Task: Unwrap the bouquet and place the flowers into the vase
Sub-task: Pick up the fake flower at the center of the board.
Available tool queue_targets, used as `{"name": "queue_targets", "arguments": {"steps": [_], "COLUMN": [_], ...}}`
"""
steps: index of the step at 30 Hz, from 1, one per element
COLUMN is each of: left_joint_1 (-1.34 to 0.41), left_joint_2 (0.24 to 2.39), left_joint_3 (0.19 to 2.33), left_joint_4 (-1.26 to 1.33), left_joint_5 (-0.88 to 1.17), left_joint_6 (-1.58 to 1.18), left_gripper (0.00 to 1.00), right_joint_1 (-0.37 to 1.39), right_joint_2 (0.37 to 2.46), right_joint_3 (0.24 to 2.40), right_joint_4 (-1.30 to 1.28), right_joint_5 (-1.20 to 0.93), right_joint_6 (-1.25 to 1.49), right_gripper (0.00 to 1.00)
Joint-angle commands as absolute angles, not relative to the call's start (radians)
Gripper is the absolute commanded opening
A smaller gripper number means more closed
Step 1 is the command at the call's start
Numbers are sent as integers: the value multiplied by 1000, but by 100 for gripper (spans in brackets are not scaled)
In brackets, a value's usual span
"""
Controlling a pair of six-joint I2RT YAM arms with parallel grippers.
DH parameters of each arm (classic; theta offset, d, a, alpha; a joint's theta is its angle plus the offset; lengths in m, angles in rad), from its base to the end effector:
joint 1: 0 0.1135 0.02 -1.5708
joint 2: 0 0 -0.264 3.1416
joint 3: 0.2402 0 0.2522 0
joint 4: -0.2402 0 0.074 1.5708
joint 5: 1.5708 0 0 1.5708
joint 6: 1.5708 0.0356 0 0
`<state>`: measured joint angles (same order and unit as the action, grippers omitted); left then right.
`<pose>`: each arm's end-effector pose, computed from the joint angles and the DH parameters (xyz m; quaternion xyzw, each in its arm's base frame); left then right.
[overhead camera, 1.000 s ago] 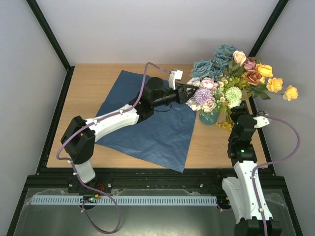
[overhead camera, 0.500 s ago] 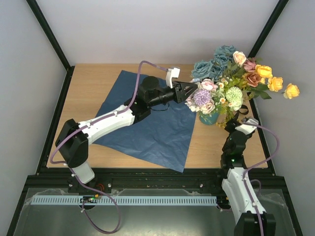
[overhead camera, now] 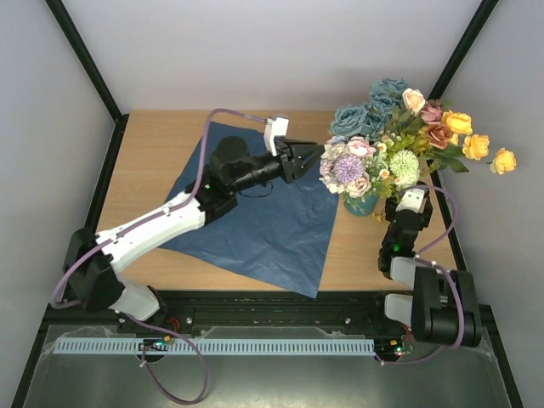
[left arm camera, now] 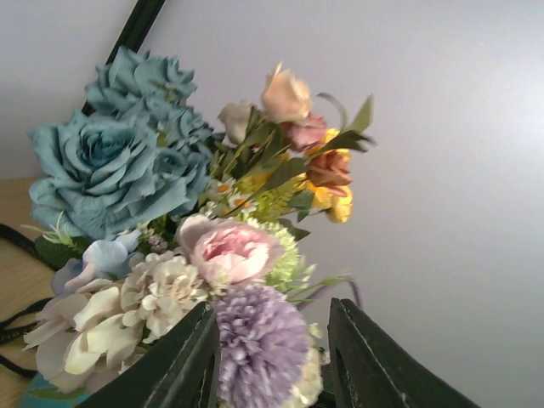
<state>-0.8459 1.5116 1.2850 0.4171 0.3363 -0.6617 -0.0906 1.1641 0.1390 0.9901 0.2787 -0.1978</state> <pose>0.2314 -0.2789 0.4008 0.1862 0.6131 -0.5980 0.4814 0.2004 -0.0280 0.1739 0.0582 0.7165 -0.1977 0.6664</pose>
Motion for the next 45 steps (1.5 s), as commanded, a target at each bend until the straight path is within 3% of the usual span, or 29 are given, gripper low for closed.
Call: {"name": "queue_targets", "arguments": {"steps": [1, 9, 12, 15, 18, 26, 27, 30, 32, 37, 45], "left_joint_1": [-841, -841, -842, -841, -841, -840, -842, -841, -841, -841, -842], "left_joint_2": [1404, 1282, 1266, 1251, 1224, 1120, 1115, 1101, 1083, 1011, 997], "left_joint_3": [1226, 1100, 1091, 1073, 1042, 918, 900, 860, 838, 772, 724], "left_joint_4": [409, 455, 445, 431, 425, 418, 419, 352, 303, 282, 306], "left_joint_5": [293, 261, 263, 250, 233, 172, 184, 219, 219, 169, 209], "left_joint_6": [-611, -609, -600, -583, -567, -541, -546, -535, -500, -440, -455], "left_gripper": [37, 40, 40, 40, 40, 46, 47, 51, 52, 53, 54], "right_joint_1": [-108, -109, -109, -109, -110, -142, -149, -155, -156, -156, -156], "right_joint_2": [1267, 1280, 1282, 1280, 1294, 1303, 1294, 1271, 1279, 1351, 1281], "right_joint_3": [191, 186, 169, 161, 161, 157, 158, 182, 191, 183, 169], "right_joint_4": [1170, 1165, 1174, 1168, 1167, 1141, 1130, 1070, 1042, 1049, 904], "right_joint_5": [191, 169, 163, 142, 140, 75, 34, -70, -105, -130, -140], "right_joint_6": [-298, -347, -338, -340, -350, -389, -407, -470, -508, -535, -657], "right_gripper": [76, 55, 36, 11, 1, 2, 11, 49, 61, 62, 61]}}
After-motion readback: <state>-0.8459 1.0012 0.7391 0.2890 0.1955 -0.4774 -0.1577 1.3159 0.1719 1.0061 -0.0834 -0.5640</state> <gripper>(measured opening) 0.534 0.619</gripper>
